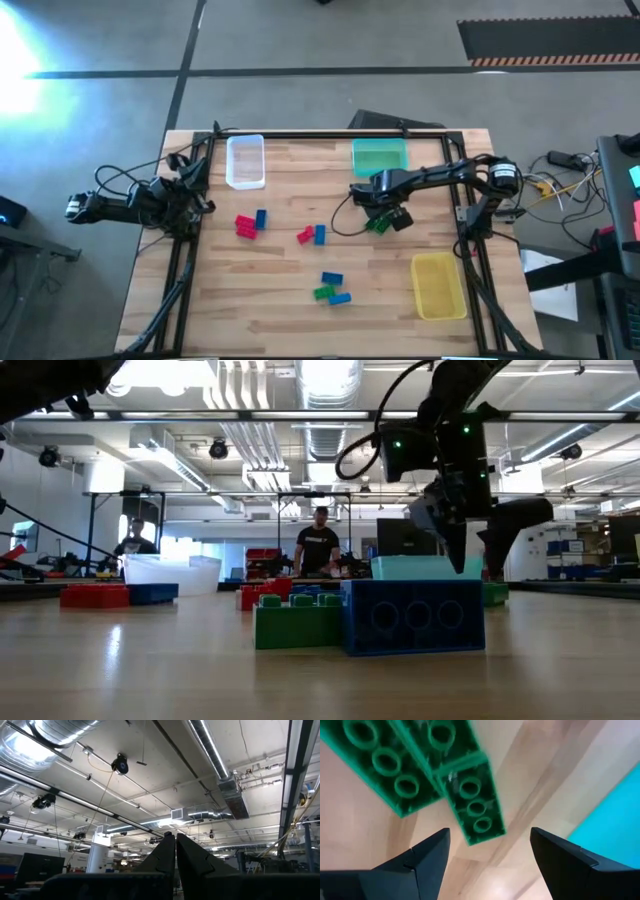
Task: Sort & place blocks by color
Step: Put the green game piece into the white bin, then put the blue game piece into the yellow bin
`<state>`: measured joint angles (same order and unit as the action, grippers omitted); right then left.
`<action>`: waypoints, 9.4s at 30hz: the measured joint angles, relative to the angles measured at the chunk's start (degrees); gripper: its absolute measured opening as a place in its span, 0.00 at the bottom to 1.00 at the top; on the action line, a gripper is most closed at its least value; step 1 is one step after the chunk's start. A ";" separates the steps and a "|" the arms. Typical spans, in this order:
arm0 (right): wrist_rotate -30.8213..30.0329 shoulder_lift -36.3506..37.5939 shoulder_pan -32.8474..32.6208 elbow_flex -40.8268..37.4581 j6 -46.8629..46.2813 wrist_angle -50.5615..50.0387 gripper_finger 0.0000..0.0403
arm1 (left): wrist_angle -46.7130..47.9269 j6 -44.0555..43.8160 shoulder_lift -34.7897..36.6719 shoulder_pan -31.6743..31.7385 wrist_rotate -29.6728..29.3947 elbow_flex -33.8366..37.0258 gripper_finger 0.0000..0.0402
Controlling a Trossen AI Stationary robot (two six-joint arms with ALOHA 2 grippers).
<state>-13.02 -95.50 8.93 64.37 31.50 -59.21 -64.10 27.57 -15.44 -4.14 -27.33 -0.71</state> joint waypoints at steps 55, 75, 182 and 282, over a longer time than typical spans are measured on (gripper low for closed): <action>7.76 22.84 0.07 -12.33 -23.95 61.95 0.31 | 0.07 -8.05 -9.54 -0.02 9.24 -0.11 0.00; 13.26 4.27 -0.52 -21.46 -37.65 115.29 0.31 | 0.88 -25.46 -36.01 0.00 10.91 -9.43 0.00; 2.29 25.88 -2.91 -21.38 -23.86 75.60 0.59 | 74.21 -43.86 -55.62 41.58 -8.54 -35.60 0.32; -9.52 -12.43 -23.19 22.52 -91.17 18.61 0.50 | 66.66 -3.08 -34.33 -2.99 5.33 -35.19 0.56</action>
<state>-22.54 -107.94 -14.26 86.89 -59.67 -40.60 2.56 24.49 -49.77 -7.14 -22.00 -35.90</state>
